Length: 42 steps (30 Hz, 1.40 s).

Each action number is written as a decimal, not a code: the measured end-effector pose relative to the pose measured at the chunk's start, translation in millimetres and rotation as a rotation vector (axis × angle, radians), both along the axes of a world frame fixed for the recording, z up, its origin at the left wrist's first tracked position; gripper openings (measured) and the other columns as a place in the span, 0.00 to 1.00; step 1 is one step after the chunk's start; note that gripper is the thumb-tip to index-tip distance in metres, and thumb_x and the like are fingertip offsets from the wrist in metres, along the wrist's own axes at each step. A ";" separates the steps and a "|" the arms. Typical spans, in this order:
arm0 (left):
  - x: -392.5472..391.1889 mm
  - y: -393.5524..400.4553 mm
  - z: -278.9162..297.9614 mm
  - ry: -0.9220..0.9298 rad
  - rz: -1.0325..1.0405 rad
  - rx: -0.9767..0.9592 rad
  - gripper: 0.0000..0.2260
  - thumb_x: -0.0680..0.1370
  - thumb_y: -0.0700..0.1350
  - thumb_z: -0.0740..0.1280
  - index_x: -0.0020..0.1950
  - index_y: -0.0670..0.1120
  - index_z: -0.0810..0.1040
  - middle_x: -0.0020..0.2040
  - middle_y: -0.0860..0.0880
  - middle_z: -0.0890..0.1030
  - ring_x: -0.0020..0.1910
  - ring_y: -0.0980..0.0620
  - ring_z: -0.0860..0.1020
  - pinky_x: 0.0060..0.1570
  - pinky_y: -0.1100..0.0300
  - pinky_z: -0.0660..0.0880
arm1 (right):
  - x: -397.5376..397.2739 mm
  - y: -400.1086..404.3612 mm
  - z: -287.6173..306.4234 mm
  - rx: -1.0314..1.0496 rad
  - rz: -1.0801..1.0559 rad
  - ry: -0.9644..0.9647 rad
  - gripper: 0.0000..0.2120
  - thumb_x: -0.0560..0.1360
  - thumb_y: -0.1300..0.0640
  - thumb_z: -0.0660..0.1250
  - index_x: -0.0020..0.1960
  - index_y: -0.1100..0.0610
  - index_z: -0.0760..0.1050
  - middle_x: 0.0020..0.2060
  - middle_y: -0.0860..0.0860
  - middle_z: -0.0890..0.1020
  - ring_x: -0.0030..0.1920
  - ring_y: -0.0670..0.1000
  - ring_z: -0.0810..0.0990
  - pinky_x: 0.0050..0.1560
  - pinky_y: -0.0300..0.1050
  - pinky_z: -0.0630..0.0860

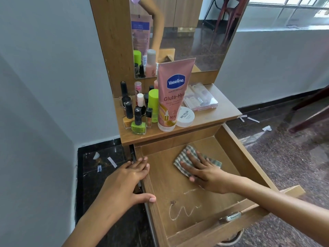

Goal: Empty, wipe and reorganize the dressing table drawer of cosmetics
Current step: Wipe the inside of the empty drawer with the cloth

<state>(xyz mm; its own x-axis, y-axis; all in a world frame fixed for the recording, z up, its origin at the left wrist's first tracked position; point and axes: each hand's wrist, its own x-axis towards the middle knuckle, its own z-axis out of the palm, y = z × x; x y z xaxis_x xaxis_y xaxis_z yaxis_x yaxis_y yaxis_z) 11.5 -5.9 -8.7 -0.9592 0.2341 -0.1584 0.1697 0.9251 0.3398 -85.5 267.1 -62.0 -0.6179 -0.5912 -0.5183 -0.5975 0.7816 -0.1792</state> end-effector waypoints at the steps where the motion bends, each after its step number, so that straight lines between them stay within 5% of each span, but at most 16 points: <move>1: -0.2 0.3 1.0 -0.005 0.001 -0.003 0.49 0.56 0.74 0.48 0.74 0.56 0.47 0.71 0.62 0.40 0.72 0.62 0.43 0.62 0.68 0.42 | 1.7 1.4 0.6 -0.002 0.030 0.010 0.36 0.69 0.31 0.35 0.74 0.43 0.35 0.70 0.47 0.28 0.68 0.54 0.24 0.70 0.53 0.32; 6: 1.0 2.8 4.3 0.000 -0.009 -0.003 0.45 0.61 0.73 0.53 0.74 0.55 0.48 0.70 0.62 0.40 0.68 0.65 0.40 0.60 0.69 0.40 | -8.0 12.3 -1.2 0.013 -0.078 0.079 0.45 0.60 0.23 0.25 0.71 0.45 0.29 0.71 0.52 0.28 0.71 0.55 0.26 0.73 0.54 0.36; 11: 2.2 4.3 5.4 -0.010 -0.015 -0.021 0.40 0.69 0.67 0.62 0.75 0.54 0.48 0.69 0.61 0.39 0.65 0.66 0.38 0.59 0.69 0.39 | -29.9 22.2 -6.5 0.082 -0.374 0.172 0.36 0.78 0.36 0.45 0.76 0.54 0.34 0.74 0.60 0.34 0.74 0.57 0.32 0.75 0.56 0.44; 17: 1.6 2.8 1.6 -0.003 -0.005 -0.003 0.41 0.68 0.68 0.62 0.75 0.55 0.49 0.71 0.61 0.41 0.70 0.64 0.41 0.62 0.68 0.40 | -26.6 1.8 -10.7 0.009 -0.537 0.185 0.38 0.78 0.35 0.47 0.77 0.54 0.36 0.74 0.62 0.35 0.74 0.61 0.34 0.74 0.56 0.46; 23: 0.3 1.3 1.5 -0.007 -0.009 0.005 0.42 0.67 0.69 0.59 0.74 0.55 0.47 0.71 0.62 0.41 0.67 0.65 0.39 0.61 0.69 0.39 | -31.2 -7.0 -2.0 -0.056 -0.567 0.295 0.35 0.77 0.36 0.52 0.72 0.60 0.53 0.74 0.66 0.50 0.75 0.64 0.48 0.72 0.58 0.54; 31: 3.0 0.7 1.9 -0.005 0.015 0.010 0.41 0.67 0.69 0.60 0.72 0.57 0.44 0.70 0.62 0.39 0.64 0.64 0.37 0.65 0.66 0.41 | -10.5 -9.5 1.7 -0.045 -0.464 0.156 0.39 0.76 0.33 0.50 0.77 0.55 0.43 0.76 0.61 0.42 0.76 0.60 0.41 0.75 0.55 0.47; 35: 2.9 0.2 1.9 0.025 -0.012 0.009 0.42 0.64 0.69 0.57 0.74 0.55 0.47 0.71 0.61 0.40 0.65 0.67 0.38 0.60 0.70 0.37 | -15.3 -9.2 -1.5 -0.070 -0.578 0.111 0.40 0.77 0.34 0.49 0.77 0.56 0.37 0.75 0.62 0.37 0.75 0.60 0.35 0.74 0.54 0.44; 42: 0.7 -0.9 -1.9 0.051 -0.032 0.002 0.45 0.61 0.74 0.49 0.74 0.55 0.47 0.70 0.62 0.39 0.65 0.67 0.37 0.60 0.71 0.36 | -28.5 -3.0 -11.8 -0.122 -0.643 0.216 0.41 0.75 0.33 0.53 0.76 0.58 0.45 0.75 0.63 0.42 0.75 0.62 0.39 0.74 0.56 0.48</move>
<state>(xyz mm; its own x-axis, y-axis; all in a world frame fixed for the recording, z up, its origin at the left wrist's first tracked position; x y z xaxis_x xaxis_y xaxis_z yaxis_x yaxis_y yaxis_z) 12.2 -6.8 -10.6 -0.9582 0.2647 -0.1086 0.2160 0.9181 0.3322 -113.9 264.1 -73.8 -0.9474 -0.1192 -0.2969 -0.0545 0.9746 -0.2172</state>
